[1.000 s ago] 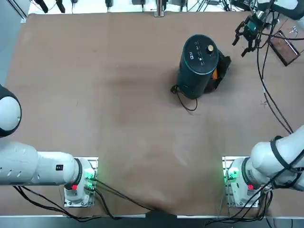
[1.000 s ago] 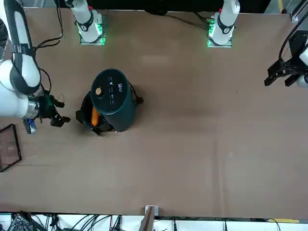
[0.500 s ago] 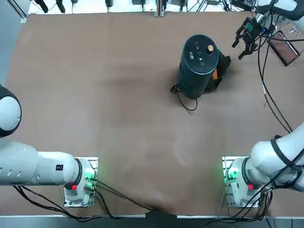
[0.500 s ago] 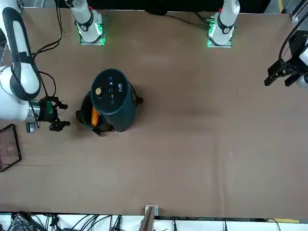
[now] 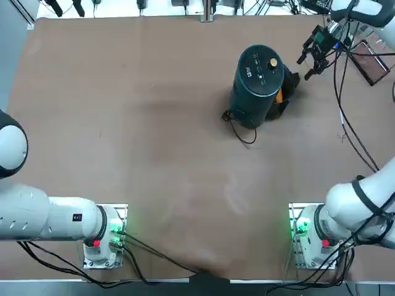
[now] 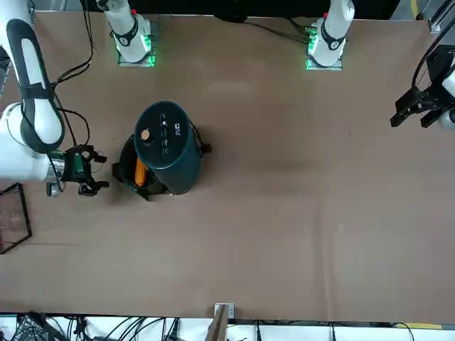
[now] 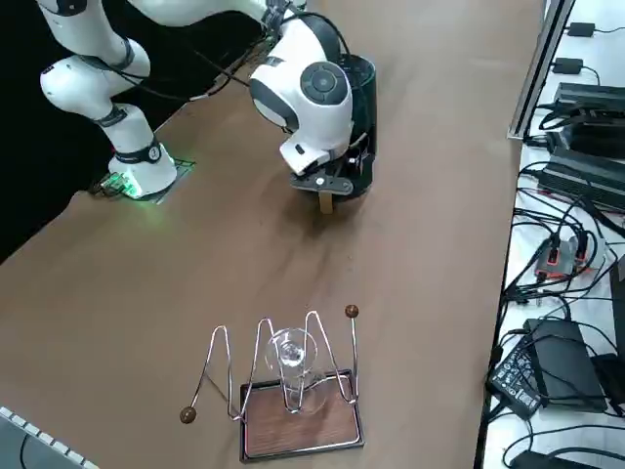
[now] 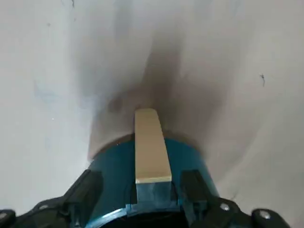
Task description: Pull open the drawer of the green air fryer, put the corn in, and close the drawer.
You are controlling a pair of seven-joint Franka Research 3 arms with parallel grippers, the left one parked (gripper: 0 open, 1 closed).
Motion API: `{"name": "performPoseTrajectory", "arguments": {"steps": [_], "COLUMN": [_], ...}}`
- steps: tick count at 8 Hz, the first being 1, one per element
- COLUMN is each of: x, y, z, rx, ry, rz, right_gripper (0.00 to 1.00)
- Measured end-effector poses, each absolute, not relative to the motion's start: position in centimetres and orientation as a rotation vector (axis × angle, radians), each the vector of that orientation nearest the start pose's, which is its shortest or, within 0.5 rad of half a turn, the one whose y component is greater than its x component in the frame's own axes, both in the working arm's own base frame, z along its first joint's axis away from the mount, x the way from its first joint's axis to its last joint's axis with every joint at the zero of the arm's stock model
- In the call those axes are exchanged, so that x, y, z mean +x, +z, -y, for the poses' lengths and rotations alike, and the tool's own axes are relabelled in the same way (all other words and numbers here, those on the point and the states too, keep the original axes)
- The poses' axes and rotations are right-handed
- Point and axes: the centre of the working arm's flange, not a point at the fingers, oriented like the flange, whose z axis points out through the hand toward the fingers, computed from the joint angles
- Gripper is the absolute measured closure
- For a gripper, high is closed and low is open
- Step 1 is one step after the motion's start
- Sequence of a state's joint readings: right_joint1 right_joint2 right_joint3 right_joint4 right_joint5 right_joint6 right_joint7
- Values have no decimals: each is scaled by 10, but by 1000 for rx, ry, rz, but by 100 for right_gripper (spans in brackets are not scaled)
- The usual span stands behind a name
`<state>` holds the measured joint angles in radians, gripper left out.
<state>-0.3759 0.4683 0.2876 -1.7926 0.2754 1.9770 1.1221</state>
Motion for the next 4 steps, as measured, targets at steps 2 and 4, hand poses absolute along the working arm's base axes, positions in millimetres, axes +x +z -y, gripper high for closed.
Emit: {"name": "performPoseTrajectory", "arguments": {"steps": [2,4], "x": [619,613], "y": [268,254], "z": [38,29], "rx": [-2247,-2253], "ry": [590,579], "rz": [-1827,-1831], "right_gripper": [0,1]}}
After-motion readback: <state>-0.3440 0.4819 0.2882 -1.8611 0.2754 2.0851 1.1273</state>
